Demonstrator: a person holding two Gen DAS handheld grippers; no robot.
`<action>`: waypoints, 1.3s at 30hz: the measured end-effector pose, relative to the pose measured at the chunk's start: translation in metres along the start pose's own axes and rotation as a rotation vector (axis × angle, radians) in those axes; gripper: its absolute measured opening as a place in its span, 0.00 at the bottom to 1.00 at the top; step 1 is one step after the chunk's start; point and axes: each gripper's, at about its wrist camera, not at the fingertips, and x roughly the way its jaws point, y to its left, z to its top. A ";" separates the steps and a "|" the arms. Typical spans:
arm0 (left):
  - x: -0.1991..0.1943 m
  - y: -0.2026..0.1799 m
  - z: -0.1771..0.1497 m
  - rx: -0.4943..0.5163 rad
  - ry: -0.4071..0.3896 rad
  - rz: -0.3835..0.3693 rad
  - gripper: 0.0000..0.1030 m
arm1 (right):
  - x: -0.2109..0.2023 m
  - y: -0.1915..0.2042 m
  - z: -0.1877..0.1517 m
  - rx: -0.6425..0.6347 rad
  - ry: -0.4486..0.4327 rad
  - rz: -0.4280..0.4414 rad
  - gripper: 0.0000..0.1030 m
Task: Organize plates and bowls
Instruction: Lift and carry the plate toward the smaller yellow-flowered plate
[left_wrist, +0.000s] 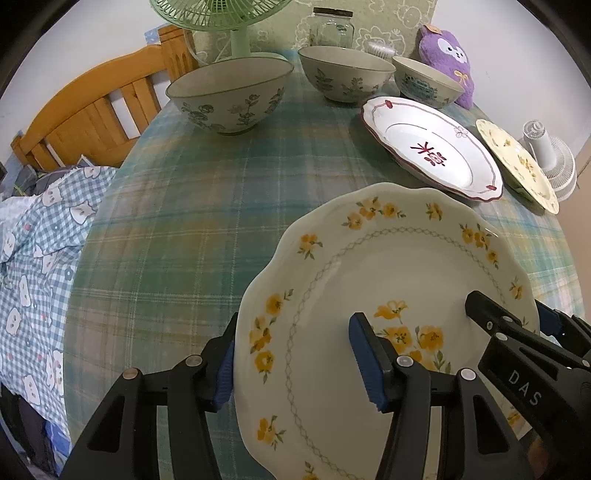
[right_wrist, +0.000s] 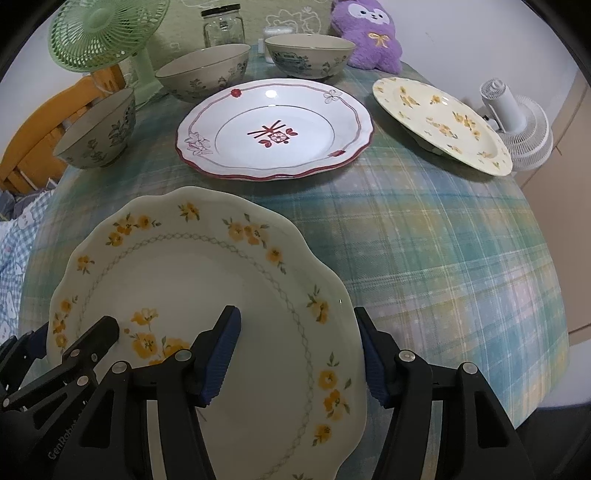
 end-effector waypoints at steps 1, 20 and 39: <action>-0.002 -0.001 0.000 0.008 0.002 -0.001 0.56 | -0.001 -0.001 0.000 0.005 0.002 -0.005 0.63; -0.021 -0.099 0.006 0.011 -0.001 -0.017 0.55 | -0.025 -0.096 0.011 0.025 -0.038 -0.008 0.62; 0.016 -0.205 0.022 0.014 -0.004 0.033 0.55 | 0.016 -0.212 0.031 0.033 -0.012 0.039 0.62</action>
